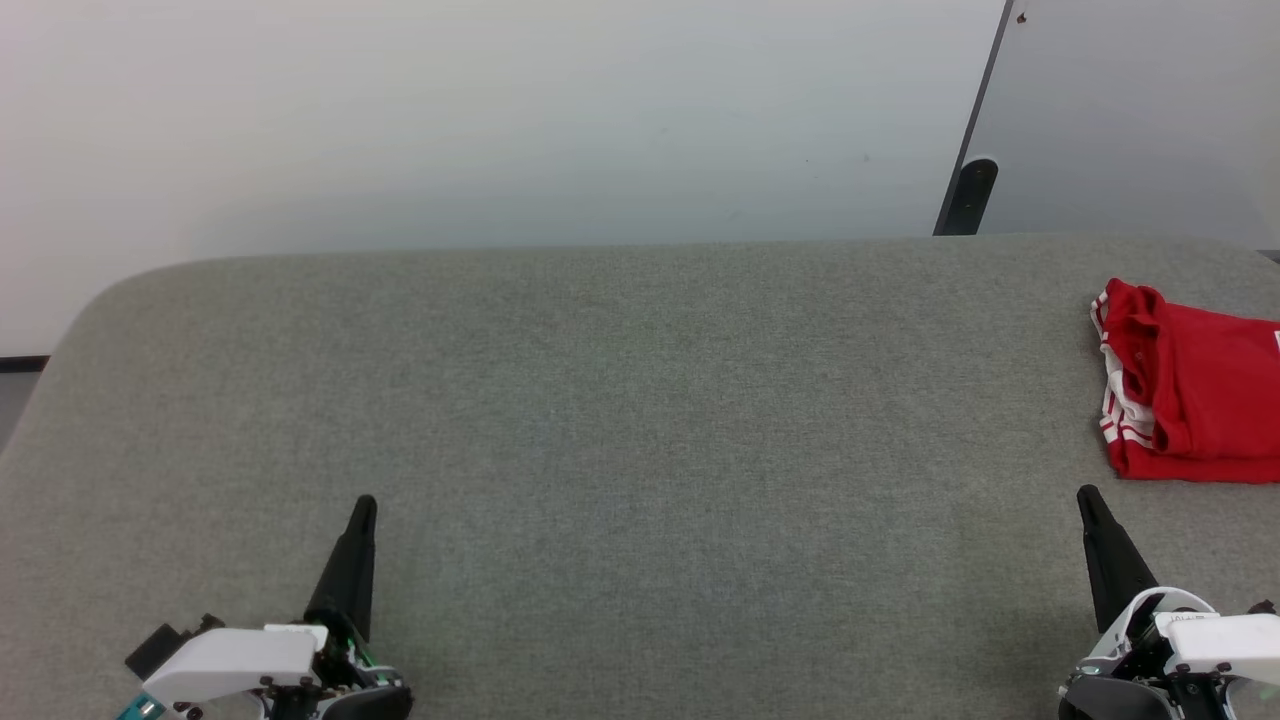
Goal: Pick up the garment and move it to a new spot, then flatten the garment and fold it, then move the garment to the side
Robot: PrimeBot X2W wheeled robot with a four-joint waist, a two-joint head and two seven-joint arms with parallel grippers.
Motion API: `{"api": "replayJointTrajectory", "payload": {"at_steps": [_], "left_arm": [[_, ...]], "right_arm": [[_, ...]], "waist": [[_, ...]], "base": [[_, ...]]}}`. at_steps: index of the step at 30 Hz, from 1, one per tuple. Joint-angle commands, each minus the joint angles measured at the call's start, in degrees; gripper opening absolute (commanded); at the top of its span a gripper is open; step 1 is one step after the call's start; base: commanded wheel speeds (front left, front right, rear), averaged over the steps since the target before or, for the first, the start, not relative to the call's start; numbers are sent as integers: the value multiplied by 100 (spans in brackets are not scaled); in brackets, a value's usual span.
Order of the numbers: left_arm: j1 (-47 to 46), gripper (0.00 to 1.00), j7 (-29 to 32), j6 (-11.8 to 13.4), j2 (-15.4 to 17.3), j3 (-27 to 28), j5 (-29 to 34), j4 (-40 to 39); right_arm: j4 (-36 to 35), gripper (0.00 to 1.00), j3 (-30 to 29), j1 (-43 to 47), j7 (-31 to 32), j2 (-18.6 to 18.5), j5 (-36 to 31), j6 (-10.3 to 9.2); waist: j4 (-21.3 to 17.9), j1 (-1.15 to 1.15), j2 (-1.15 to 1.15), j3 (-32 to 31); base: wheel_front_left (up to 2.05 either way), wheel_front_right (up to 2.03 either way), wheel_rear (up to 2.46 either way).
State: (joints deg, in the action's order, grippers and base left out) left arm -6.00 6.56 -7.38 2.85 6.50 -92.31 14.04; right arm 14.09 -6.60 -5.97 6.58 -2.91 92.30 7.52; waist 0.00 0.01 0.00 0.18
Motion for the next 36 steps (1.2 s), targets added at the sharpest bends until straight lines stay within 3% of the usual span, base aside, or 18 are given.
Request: {"api": "replayJointTrajectory", "payload": {"at_steps": [1,36], "left_arm": [[-49,0,19,-20,-5,15,-15,7],[-48,0,16,-20,-5,13,-17,6]], "right_arm": [[-20,0,-8,-40,10,17,19,-6],[-20,0,-6,-39,8,17,20,-6]], "waist": [[0,-1,0,0],[0,-1,0,0]], "base": [[0,0,0],[0,0,0]]}}
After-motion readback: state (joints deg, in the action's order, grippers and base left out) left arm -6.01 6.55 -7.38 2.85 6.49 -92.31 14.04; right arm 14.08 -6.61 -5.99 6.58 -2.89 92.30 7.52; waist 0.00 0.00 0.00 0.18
